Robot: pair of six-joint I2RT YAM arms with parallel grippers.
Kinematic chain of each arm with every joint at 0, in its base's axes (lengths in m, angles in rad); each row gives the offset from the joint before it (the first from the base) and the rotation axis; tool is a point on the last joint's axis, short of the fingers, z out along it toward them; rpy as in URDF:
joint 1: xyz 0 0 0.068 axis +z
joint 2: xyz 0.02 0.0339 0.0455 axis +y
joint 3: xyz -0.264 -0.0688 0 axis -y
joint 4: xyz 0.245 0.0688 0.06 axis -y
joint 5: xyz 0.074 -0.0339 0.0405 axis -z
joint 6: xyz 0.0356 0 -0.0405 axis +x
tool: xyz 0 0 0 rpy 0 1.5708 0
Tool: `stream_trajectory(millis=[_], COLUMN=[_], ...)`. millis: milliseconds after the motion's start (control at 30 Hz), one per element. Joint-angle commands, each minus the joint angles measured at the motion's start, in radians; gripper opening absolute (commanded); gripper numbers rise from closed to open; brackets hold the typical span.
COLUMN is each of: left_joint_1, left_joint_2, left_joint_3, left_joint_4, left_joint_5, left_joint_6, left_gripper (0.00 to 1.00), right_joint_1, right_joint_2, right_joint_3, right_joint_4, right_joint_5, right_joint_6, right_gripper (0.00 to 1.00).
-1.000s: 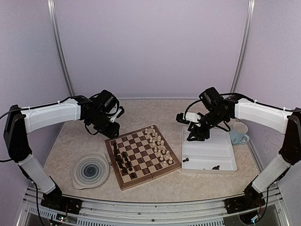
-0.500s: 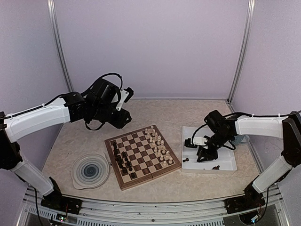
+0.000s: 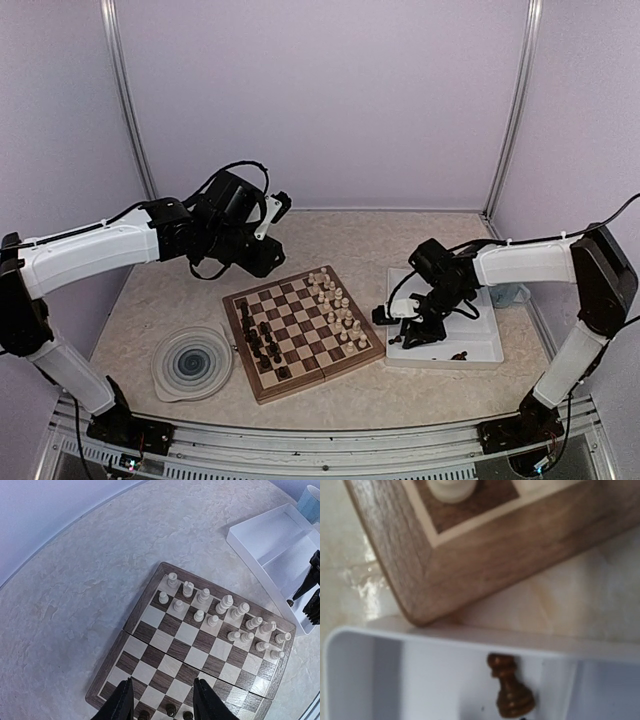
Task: Set up the chess pieces on the board
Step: Pick up the pawn from the storage box.
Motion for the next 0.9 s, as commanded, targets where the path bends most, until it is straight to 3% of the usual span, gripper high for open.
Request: stream_trajectory(millis=[0,333,867], left_joint_1=[0.000,0.002,0.002], left_joint_2=[-0.024,-0.004,0.013], left_joint_3=[-0.017,-0.025,-0.046], left_joint_4=[0.017,0.022,0.037], left_joint_5=[-0.019,0.003,0.028], left_joint_6=[-0.005,0.000,-0.015], left_gripper=[0.41,0.41,0.41], right_joint_1=[0.024,0.054,0.057], right_joint_2=[0.024,0.095,0.126], right_joint_3=[0.035,0.058,0.050], right_joint_4=[0.002,0.027,0.061], right_joint_5=[0.019,0.093,0.118], right_joint_6=[-0.042,-0.041,0.055], right_gripper=[0.34,0.36,0.27])
